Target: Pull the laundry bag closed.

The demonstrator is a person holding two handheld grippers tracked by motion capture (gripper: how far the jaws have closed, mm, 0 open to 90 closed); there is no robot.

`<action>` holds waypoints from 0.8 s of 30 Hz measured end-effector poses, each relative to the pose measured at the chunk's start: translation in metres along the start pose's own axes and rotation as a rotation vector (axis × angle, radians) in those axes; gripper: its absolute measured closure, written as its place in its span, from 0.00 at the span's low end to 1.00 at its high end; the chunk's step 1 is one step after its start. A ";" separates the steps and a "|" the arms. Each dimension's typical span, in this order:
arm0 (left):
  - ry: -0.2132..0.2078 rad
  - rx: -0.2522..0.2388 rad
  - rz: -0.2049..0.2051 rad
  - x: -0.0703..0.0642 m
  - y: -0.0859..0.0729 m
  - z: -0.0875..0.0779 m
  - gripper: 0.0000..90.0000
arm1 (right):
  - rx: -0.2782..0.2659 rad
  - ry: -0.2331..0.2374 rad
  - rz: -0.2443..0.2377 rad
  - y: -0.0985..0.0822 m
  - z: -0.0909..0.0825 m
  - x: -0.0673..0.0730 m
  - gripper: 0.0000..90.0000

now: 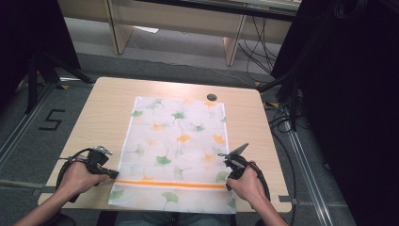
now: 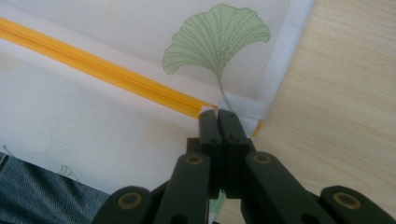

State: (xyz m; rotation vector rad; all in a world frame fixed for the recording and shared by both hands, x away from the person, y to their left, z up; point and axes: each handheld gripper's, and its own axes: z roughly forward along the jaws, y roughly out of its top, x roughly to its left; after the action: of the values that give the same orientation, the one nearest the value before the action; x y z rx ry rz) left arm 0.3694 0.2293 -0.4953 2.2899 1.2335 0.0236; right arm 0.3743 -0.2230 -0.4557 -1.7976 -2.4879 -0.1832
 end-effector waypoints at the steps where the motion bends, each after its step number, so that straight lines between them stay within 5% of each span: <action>1: 0.010 0.035 0.041 0.003 0.000 -0.003 1.00 | -0.011 -0.005 -0.015 -0.001 0.000 0.000 1.00; 2: 0.007 0.032 0.038 0.003 0.000 -0.002 1.00 | 0.005 0.003 -0.026 -0.001 -0.002 -0.001 1.00; 5: 0.005 0.028 0.034 0.003 0.000 -0.002 1.00 | -0.072 0.027 -0.073 -0.004 0.000 -0.003 0.98; 8: -0.008 0.008 0.008 0.005 -0.001 -0.002 0.99 | -0.071 0.036 -0.048 -0.007 -0.003 -0.001 0.93; 9: 0.006 0.021 0.034 0.007 -0.001 -0.004 0.99 | -0.092 0.035 -0.060 -0.008 -0.003 -0.002 0.92; 11: 0.016 -0.037 -0.029 0.004 -0.002 -0.002 0.99 | -0.148 0.049 -0.072 -0.009 -0.004 -0.006 0.87; 12: 0.014 -0.044 -0.030 0.005 -0.002 -0.003 0.99 | -0.142 0.044 -0.028 -0.010 -0.007 -0.005 0.85; 15: 0.012 -0.096 -0.047 0.007 -0.002 -0.009 0.97 | -0.238 0.071 0.001 -0.010 -0.011 -0.012 0.79; 16: 0.008 -0.111 -0.052 0.007 -0.002 -0.010 0.97 | -0.232 0.075 0.057 -0.010 -0.013 -0.011 0.77; 17: 0.013 -0.129 -0.057 0.007 -0.003 -0.011 0.95 | -0.289 0.086 0.060 -0.010 -0.014 -0.016 0.73; 22: 0.022 -0.177 -0.065 0.008 -0.004 -0.014 0.90 | -0.342 0.070 0.045 -0.012 -0.015 -0.024 0.67; 23: 0.027 -0.185 -0.071 0.008 -0.004 -0.014 0.88 | -0.353 0.080 0.096 -0.012 -0.016 -0.021 0.64; 24: 0.038 -0.199 -0.075 0.008 -0.004 -0.015 0.86 | -0.359 0.067 0.083 -0.012 -0.016 -0.023 0.62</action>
State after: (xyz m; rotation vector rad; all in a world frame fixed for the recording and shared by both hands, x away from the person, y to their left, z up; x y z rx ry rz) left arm 0.3671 0.2442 -0.4864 2.0800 1.2758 0.1559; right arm 0.3698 -0.2502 -0.4438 -1.9736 -2.4497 -0.7129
